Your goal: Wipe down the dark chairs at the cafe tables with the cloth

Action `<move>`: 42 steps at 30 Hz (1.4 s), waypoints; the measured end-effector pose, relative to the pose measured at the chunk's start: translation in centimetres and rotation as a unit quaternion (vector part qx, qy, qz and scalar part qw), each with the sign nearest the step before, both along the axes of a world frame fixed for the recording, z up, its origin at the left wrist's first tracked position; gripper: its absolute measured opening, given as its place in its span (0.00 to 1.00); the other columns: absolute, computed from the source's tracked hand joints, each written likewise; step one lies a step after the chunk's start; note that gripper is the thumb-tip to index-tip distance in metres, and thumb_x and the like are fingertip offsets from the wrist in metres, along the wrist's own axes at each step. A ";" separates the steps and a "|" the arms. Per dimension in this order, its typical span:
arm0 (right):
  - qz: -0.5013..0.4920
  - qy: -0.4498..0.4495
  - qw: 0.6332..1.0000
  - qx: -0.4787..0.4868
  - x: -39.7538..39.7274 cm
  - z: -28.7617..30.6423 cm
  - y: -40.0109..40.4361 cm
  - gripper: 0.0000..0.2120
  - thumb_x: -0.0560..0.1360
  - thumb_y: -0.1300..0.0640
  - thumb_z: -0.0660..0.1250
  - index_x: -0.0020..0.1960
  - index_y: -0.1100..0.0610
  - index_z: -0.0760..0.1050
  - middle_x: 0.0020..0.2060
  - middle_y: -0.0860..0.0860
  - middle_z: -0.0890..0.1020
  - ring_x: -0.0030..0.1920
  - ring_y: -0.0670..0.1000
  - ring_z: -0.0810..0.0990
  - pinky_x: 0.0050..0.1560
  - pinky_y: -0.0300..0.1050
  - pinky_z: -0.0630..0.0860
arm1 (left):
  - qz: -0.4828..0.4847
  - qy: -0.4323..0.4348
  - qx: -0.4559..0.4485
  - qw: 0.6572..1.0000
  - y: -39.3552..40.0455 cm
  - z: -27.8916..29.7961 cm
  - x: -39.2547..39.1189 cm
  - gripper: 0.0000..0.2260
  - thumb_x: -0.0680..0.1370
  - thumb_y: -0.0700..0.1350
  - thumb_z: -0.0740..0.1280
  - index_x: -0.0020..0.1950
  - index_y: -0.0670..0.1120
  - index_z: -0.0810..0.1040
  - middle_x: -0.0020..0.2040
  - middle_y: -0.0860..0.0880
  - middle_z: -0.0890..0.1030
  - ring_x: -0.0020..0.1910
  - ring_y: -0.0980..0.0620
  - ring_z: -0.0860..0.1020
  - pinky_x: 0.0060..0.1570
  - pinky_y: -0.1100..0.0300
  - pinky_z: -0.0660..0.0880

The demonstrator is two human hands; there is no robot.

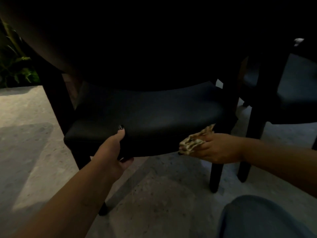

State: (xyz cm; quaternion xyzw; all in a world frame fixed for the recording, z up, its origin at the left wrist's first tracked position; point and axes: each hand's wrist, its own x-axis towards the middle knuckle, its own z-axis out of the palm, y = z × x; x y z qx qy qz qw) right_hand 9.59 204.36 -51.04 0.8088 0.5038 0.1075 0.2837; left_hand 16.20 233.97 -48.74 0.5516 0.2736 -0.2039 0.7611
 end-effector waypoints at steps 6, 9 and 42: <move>-0.161 -0.043 0.984 0.062 -4.1 -0.3 -5.6 0.33 0.47 0.63 0.83 0.53 0.59 0.83 0.55 0.52 0.83 0.62 0.56 0.77 0.60 0.58 0.73 | -0.006 -0.002 0.002 1.000 0.3 0.2 -0.1 0.09 0.78 0.50 0.69 0.45 0.50 0.70 0.47 0.48 0.74 0.46 0.48 0.75 0.54 0.46 0.73; -0.253 -0.081 0.953 0.143 -6.1 -1.2 -6.2 0.22 0.65 0.65 0.74 0.59 0.64 0.79 0.63 0.57 0.77 0.74 0.61 0.57 0.68 0.61 0.59 | -0.008 -0.010 0.004 1.000 0.3 0.2 -0.3 0.08 0.77 0.50 0.69 0.46 0.50 0.71 0.48 0.49 0.75 0.45 0.48 0.75 0.57 0.46 0.72; -0.285 -0.003 0.860 0.423 6.4 0.3 29.1 0.22 0.78 0.64 0.49 0.71 0.67 0.65 0.68 0.63 0.70 0.73 0.62 0.61 0.68 0.55 0.67 | 0.186 -0.025 0.056 0.981 11.9 3.5 1.6 0.29 0.81 0.56 0.55 0.79 0.45 0.54 0.79 0.41 0.54 0.78 0.40 0.53 0.73 0.41 0.55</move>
